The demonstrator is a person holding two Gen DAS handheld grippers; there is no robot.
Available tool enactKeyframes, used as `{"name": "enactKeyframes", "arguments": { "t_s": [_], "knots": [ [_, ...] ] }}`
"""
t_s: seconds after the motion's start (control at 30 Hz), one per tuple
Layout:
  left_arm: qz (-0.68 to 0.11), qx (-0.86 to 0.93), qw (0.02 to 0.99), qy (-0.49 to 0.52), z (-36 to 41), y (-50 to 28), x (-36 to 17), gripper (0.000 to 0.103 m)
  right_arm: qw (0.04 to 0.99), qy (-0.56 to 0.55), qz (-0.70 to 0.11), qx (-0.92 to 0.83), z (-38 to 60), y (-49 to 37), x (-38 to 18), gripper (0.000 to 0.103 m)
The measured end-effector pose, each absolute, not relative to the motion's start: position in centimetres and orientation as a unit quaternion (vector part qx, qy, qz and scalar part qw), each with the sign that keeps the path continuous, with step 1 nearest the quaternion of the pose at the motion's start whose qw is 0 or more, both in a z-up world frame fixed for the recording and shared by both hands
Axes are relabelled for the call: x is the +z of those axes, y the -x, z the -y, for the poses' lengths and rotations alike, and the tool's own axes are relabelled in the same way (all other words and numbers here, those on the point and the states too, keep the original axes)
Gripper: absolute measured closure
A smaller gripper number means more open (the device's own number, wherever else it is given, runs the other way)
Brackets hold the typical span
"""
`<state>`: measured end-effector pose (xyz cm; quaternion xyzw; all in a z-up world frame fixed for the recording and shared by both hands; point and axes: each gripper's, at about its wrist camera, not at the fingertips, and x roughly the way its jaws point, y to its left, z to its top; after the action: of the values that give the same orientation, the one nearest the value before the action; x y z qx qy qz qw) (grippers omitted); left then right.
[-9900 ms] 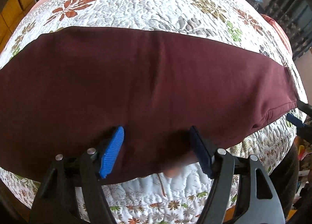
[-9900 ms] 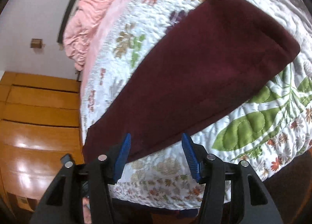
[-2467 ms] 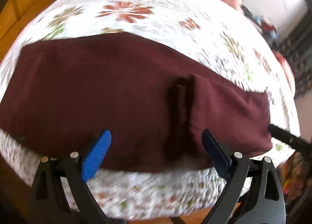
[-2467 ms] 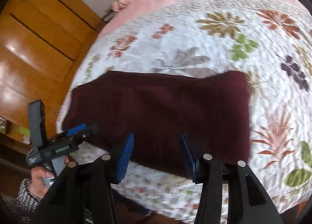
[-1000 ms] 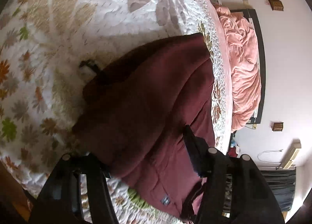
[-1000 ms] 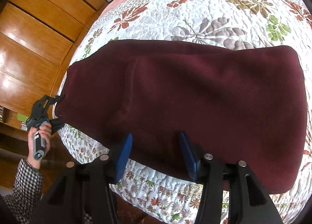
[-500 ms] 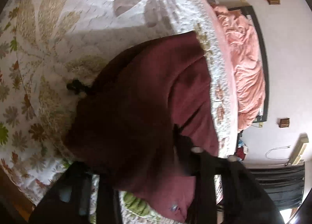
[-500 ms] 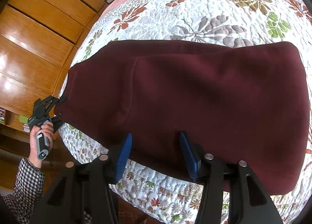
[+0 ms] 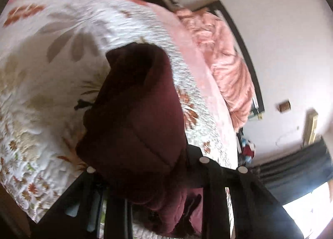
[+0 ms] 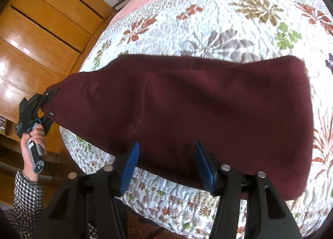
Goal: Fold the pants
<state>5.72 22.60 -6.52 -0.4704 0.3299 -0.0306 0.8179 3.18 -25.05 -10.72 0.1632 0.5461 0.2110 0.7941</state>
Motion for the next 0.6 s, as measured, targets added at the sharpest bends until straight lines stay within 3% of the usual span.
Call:
{"name": "enactKeyframes", "arguments": {
  "t_s": [0.23,0.6],
  "knots": [
    [-0.334,-0.091,0.851,0.396,-17.2,-6.3,-2.9,0.079,0.811,-0.195,-0.516,0.195,27.7,-3.1,-8.7,0.046],
    [-0.381,-0.147,0.880,0.241,-9.0,-5.8,-1.8,0.078,0.813,-0.216,-0.511,0.175,29.7,-3.2,-8.9,0.046]
  ]
}}
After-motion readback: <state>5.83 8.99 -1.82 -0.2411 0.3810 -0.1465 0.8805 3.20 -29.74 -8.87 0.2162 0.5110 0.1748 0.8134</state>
